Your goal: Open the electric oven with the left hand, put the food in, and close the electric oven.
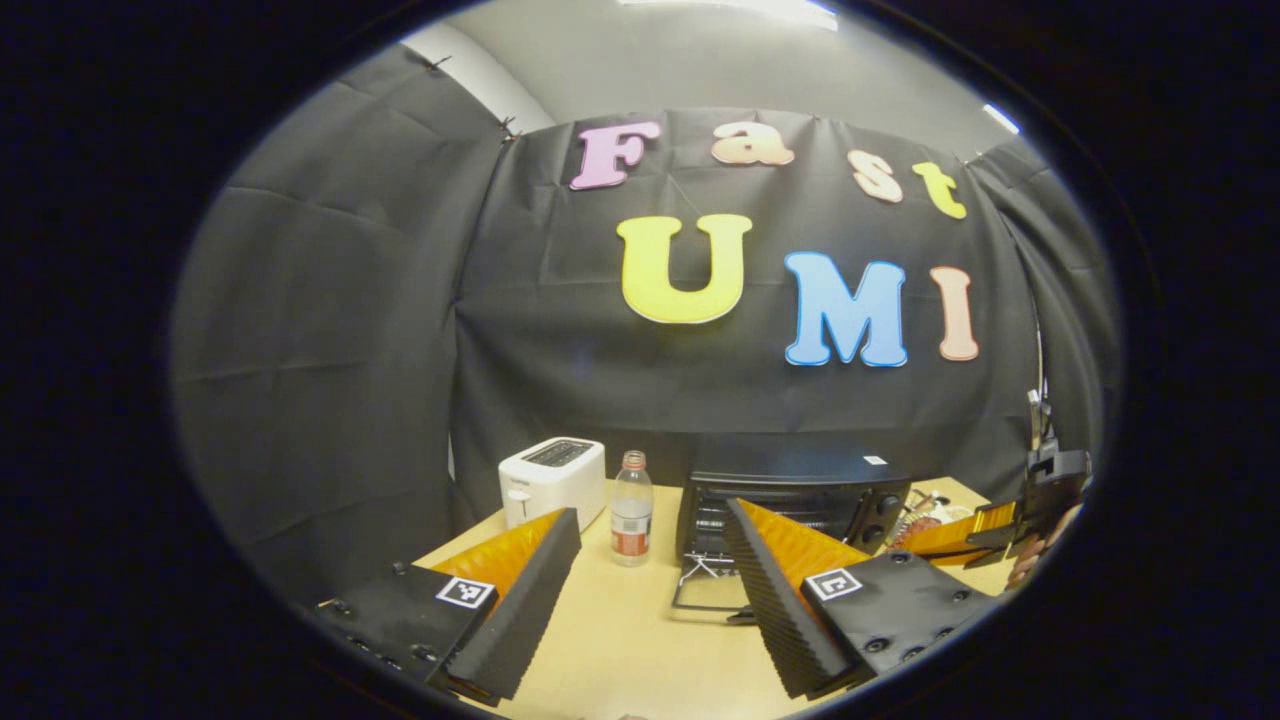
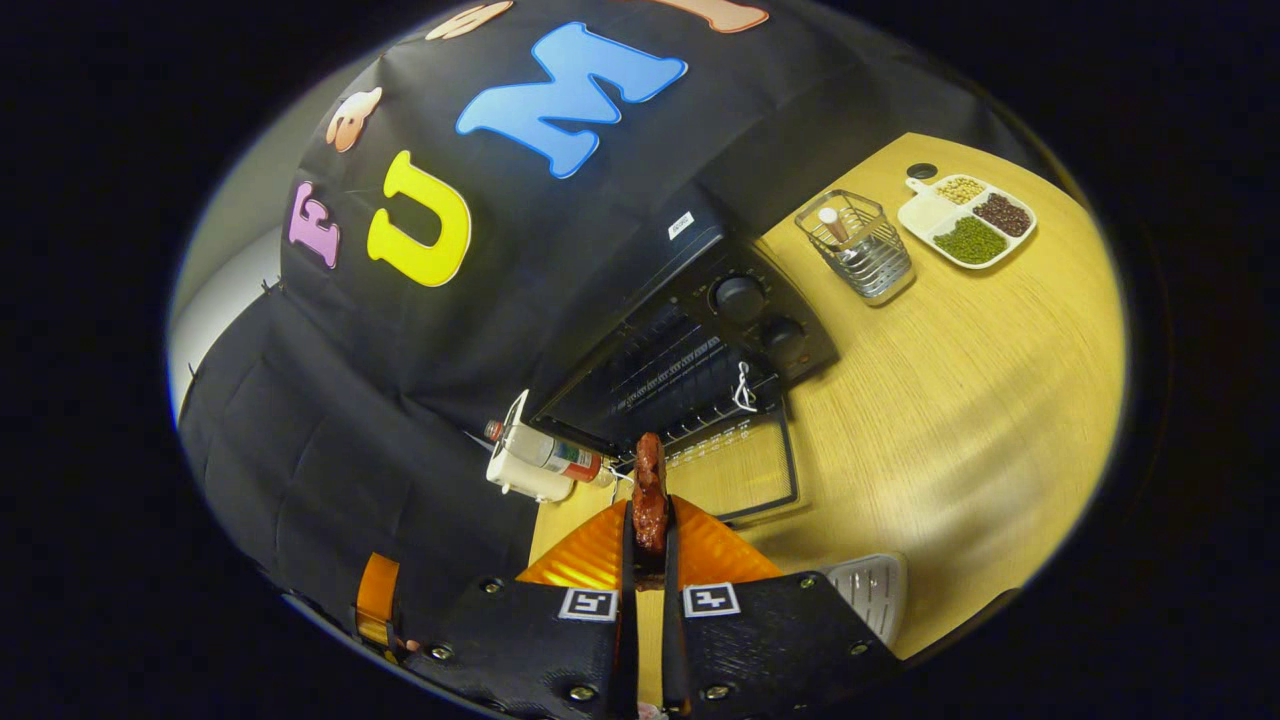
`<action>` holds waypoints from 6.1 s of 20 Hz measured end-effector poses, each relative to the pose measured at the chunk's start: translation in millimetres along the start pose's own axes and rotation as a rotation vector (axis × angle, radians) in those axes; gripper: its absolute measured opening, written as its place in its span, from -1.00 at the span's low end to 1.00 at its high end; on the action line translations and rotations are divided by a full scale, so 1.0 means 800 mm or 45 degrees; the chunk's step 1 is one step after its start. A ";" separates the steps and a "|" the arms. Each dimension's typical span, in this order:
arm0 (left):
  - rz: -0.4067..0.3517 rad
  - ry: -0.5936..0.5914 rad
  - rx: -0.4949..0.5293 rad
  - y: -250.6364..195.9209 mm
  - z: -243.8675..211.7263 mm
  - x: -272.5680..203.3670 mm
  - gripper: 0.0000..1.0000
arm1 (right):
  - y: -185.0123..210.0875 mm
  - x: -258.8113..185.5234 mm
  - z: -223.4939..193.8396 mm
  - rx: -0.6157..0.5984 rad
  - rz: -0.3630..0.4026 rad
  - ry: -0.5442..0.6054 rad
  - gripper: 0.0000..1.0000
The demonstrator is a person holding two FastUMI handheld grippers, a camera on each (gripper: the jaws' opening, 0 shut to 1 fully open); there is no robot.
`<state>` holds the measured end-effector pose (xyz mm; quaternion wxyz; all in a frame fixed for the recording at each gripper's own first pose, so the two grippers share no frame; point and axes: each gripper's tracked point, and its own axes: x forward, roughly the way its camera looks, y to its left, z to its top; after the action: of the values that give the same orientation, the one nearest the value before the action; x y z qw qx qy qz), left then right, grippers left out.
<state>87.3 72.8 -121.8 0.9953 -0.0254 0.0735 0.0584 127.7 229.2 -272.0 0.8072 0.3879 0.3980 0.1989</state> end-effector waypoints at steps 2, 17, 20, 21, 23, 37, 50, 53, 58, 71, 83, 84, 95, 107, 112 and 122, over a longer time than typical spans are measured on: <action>0.012 0.005 0.008 0.012 0.002 0.010 0.94 | 0.007 0.020 0.004 0.014 0.007 -0.010 -0.81; 0.044 0.050 0.032 0.071 -0.008 0.085 1.00 | 0.026 0.165 0.039 0.093 0.009 -0.130 -0.81; 0.058 0.064 0.030 0.081 -0.015 0.091 1.00 | 0.024 0.186 0.050 0.101 0.002 -0.158 -0.81; 0.061 0.070 0.032 0.084 -0.016 0.091 1.00 | 0.024 0.192 0.053 0.109 0.004 -0.168 -0.81; 0.075 0.083 0.035 0.090 -0.020 0.096 0.94 | 0.025 0.201 0.061 0.115 0.018 -0.209 -0.81; 0.097 0.124 0.051 0.107 -0.031 0.095 1.00 | -0.020 0.212 0.077 -0.118 -0.245 -0.307 -0.39; -0.014 0.095 0.058 0.042 -0.018 0.085 0.82 | -0.010 0.104 0.080 -0.512 -0.361 -0.373 0.96; -0.067 0.079 0.074 0.012 -0.016 0.080 1.00 | 0.003 0.059 0.080 -0.609 -0.349 -0.418 0.96; -0.150 0.092 0.078 -0.038 -0.026 0.070 1.00 | 0.014 -0.020 0.095 -0.772 -0.367 -0.532 0.96; -0.349 0.378 0.073 -0.160 -0.151 0.065 0.95 | -0.017 -0.195 0.126 -0.902 -0.557 -0.765 0.96; -0.431 0.820 0.119 -0.194 -0.301 0.080 1.00 | -0.066 -0.266 0.129 -0.871 -0.757 -0.798 0.96; -0.431 0.848 0.113 -0.195 -0.310 0.081 0.96 | -0.067 -0.267 0.130 -0.872 -0.768 -0.797 0.96; -0.367 0.928 0.137 -0.191 -0.351 0.105 0.96 | -0.059 -0.267 0.117 -0.938 -0.818 -0.776 0.95; -0.378 0.862 0.150 -0.192 -0.340 0.117 0.96 | -0.062 -0.287 0.125 -0.987 -0.852 -0.811 0.93; -0.382 0.791 0.138 -0.191 -0.312 0.112 1.00 | -0.060 -0.284 0.123 -0.992 -0.829 -0.801 0.93; -0.386 0.739 0.064 -0.192 -0.294 0.114 1.00 | -0.046 -0.267 0.124 -1.043 -0.787 -0.779 0.93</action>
<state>161.5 -83.0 -361.1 0.9305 -0.0269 0.3508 -0.1021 77.7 25.5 -158.5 0.9895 -0.0489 0.1326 -0.0287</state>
